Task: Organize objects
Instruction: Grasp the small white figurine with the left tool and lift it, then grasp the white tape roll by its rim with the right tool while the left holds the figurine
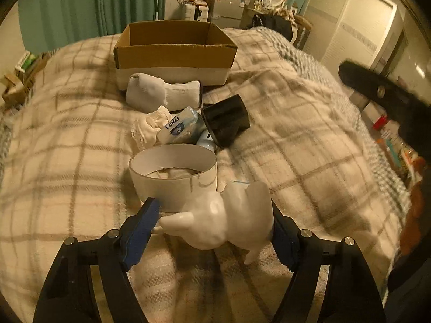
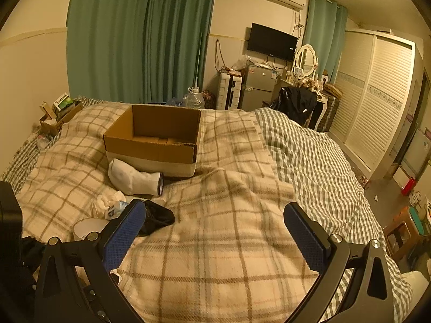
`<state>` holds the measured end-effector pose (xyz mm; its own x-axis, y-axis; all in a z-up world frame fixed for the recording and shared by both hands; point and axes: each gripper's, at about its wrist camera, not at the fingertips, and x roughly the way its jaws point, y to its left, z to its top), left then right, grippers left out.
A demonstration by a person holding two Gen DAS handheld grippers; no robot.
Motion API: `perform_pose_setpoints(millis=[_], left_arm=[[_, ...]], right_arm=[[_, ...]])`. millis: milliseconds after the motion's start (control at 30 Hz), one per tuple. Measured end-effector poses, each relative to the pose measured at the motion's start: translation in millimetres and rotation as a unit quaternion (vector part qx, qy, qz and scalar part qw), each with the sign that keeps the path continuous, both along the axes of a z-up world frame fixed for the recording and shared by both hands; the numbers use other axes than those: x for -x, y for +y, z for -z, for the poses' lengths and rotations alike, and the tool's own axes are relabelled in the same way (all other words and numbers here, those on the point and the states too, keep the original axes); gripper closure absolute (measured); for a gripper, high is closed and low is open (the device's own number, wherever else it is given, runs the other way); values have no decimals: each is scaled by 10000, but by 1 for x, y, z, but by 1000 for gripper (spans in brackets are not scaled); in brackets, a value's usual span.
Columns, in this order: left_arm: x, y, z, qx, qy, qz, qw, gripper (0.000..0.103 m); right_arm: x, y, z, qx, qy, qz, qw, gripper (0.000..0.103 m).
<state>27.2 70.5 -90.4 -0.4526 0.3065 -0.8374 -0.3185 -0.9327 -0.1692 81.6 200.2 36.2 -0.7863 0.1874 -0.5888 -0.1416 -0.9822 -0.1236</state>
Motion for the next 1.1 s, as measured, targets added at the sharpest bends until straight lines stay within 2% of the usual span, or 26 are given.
perform_pose_setpoints(millis=[100, 200, 267, 367, 467, 600, 800, 1000, 1100], left_arm=[[-2, -9, -10, -250, 96, -1, 9996, 24], [-3, -23, -33, -265, 499, -127, 9983, 24], [-3, -39, -52, -231, 821, -310, 9959, 24], [1, -66, -68, -163, 1085, -633, 9919, 24], [9, -90, -69, 167, 1236, -1027, 9869, 24], [19, -113, -55, 342, 1076, -1290, 9852, 24], [22, -120, -35, 632, 971, -1305, 9847, 24], [24, -129, -23, 561, 808, -1348, 9860, 24], [23, -131, -23, 530, 807, -1358, 9860, 24]], right_arm=[[0, -4, 1, -24, -43, -33, 10000, 1], [0, -10, 1, -69, -49, -98, 9999, 0], [2, -16, 2, -88, -73, -159, 9998, 0], [7, -28, 7, -49, -176, -314, 9993, 0], [13, -45, 17, -7, -406, -595, 9974, 0], [25, -80, 38, -213, -822, -1077, 9905, 0], [46, -105, 61, -179, -1457, -1441, 9786, 1], [64, -123, 80, 54, -1987, -1742, 9644, 1], [71, -126, 92, 264, -2190, -1781, 9590, 7]])
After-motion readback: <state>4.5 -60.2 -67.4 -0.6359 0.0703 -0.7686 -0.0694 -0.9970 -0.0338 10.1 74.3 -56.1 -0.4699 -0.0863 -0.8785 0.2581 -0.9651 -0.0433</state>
